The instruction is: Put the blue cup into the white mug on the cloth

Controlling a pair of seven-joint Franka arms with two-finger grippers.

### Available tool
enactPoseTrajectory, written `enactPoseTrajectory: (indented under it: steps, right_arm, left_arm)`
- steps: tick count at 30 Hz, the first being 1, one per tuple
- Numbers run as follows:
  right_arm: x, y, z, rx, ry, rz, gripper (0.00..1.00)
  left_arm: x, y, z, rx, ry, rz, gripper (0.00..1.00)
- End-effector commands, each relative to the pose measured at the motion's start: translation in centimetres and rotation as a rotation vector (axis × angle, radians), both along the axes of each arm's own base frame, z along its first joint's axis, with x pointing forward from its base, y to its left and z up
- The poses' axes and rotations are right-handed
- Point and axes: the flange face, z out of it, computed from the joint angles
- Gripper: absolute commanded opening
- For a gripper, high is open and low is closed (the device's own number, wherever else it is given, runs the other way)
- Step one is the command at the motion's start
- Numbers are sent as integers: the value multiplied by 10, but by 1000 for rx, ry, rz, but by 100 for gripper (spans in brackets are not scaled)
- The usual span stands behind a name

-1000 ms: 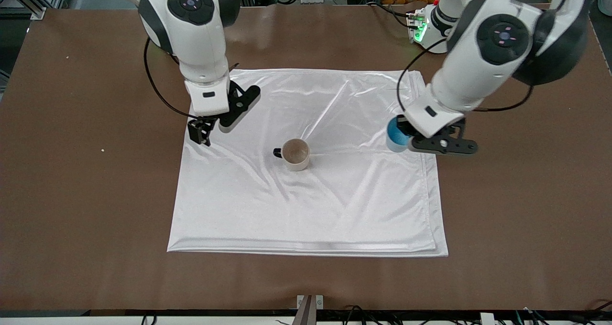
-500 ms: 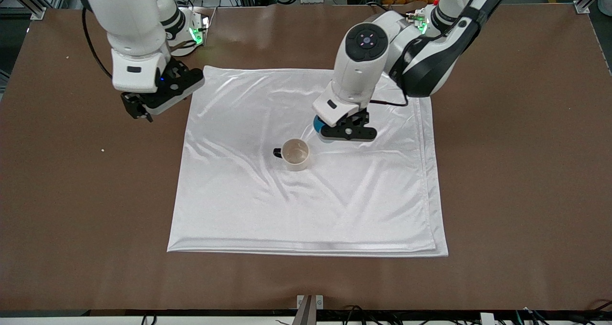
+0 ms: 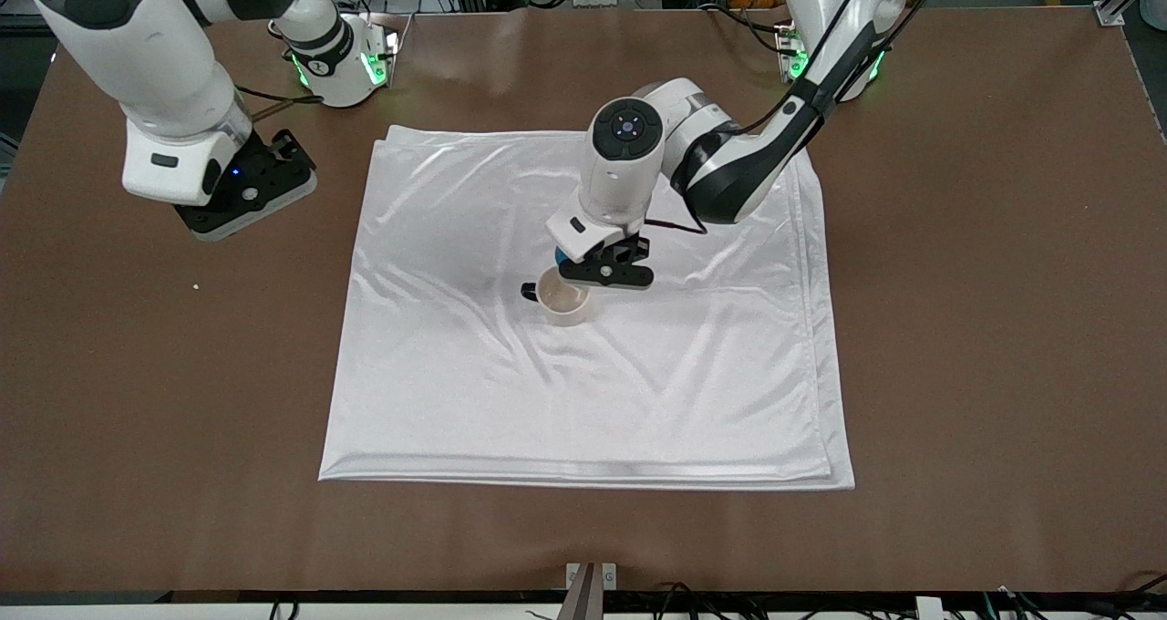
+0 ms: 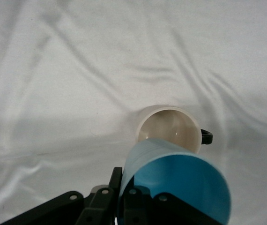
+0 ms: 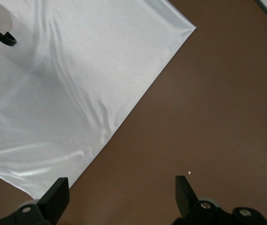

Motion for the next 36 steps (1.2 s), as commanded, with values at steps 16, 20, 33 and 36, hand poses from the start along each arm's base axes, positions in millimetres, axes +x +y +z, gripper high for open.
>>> enactPoseTrajectory:
  steps: [16, 20, 33, 36]
  right_arm:
    - [9, -50, 20, 37, -43, -360, 100]
    - [11, -62, 19, 40, -41, -419, 100]
    - [19, -132, 40, 198, -38, -598, 100]
    - [17, -135, 45, 184, -42, -598, 100]
  left_arm:
    - [14, -17, -29, -57, -40, 19, 0]
    - [14, -17, -37, -47, -37, 18, 0]
    - [2, -30, -57, -5, -65, -2, 0]
    - [2, -31, -58, -17, -72, -3, 0]
